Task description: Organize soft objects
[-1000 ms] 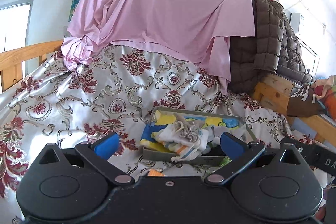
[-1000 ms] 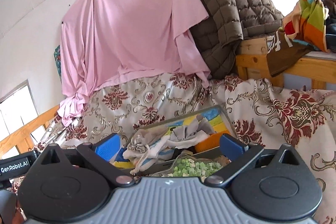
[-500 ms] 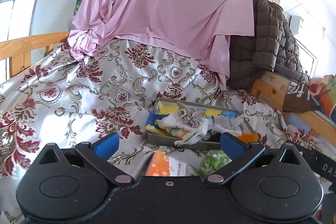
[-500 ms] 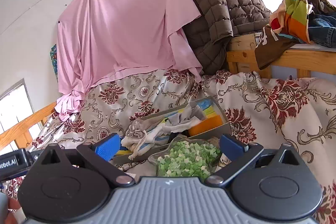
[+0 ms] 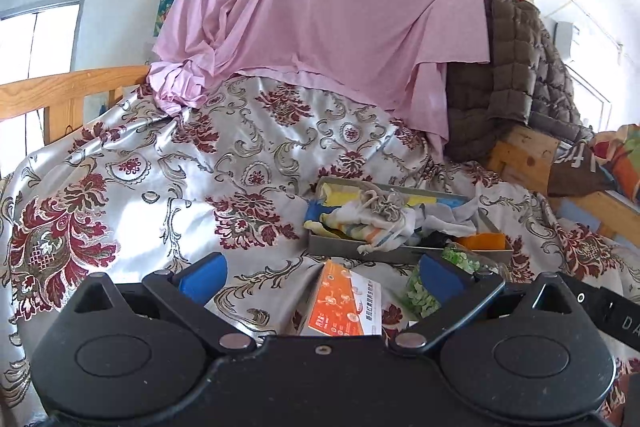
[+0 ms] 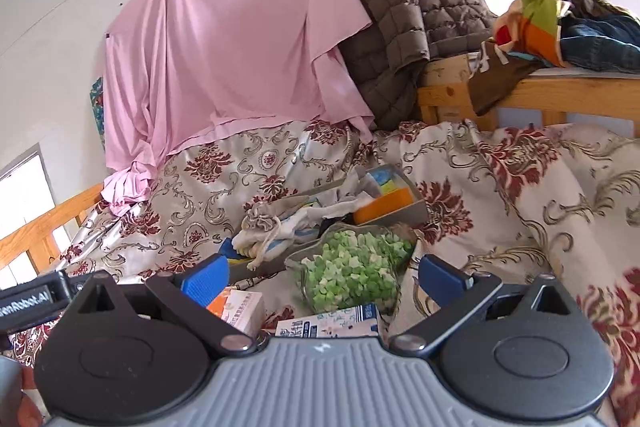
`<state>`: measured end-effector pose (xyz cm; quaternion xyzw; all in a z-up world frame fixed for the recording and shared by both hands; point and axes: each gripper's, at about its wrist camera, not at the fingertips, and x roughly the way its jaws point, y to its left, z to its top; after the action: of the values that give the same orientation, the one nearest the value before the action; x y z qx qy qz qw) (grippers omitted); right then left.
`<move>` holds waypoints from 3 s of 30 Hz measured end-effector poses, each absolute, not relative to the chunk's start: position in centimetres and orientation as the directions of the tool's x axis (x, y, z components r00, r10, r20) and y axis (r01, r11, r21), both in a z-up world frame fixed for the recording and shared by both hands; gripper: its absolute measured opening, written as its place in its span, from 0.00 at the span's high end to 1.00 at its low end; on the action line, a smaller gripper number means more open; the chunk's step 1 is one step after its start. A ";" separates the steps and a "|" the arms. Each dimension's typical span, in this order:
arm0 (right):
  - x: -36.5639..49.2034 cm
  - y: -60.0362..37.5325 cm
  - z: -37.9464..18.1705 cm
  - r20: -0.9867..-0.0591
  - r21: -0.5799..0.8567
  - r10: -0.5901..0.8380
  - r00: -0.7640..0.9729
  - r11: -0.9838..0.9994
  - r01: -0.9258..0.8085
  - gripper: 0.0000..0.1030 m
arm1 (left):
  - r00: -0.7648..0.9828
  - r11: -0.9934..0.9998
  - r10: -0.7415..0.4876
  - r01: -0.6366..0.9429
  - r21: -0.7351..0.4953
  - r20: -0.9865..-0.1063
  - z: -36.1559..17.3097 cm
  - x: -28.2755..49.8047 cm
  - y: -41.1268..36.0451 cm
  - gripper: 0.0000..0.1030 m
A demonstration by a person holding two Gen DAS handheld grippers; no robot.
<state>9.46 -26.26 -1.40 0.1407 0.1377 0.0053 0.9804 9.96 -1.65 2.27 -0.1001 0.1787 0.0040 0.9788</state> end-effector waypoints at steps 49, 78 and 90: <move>8.6 -23.4 -4.2 -0.404 0.171 0.006 0.915 0.983 0.068 0.00 | 0.912 0.992 0.039 -0.086 -0.097 -0.407 -1.5 7.1 -0.4 0.01; 8.2 -22.8 -4.5 -0.448 0.138 0.033 0.893 0.990 0.032 0.00 | 0.903 0.988 0.085 -0.132 -0.083 -0.422 -1.8 4.8 -0.3 0.01; 8.2 -22.8 -4.5 -0.448 0.138 0.033 0.893 0.990 0.032 0.00 | 0.900 0.988 0.085 -0.132 -0.083 -0.427 -1.9 4.8 -0.4 0.01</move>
<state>8.21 -22.78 -4.53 0.0709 0.2310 0.0003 0.9704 4.78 -0.43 -1.91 -0.0549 0.2163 0.0558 0.9732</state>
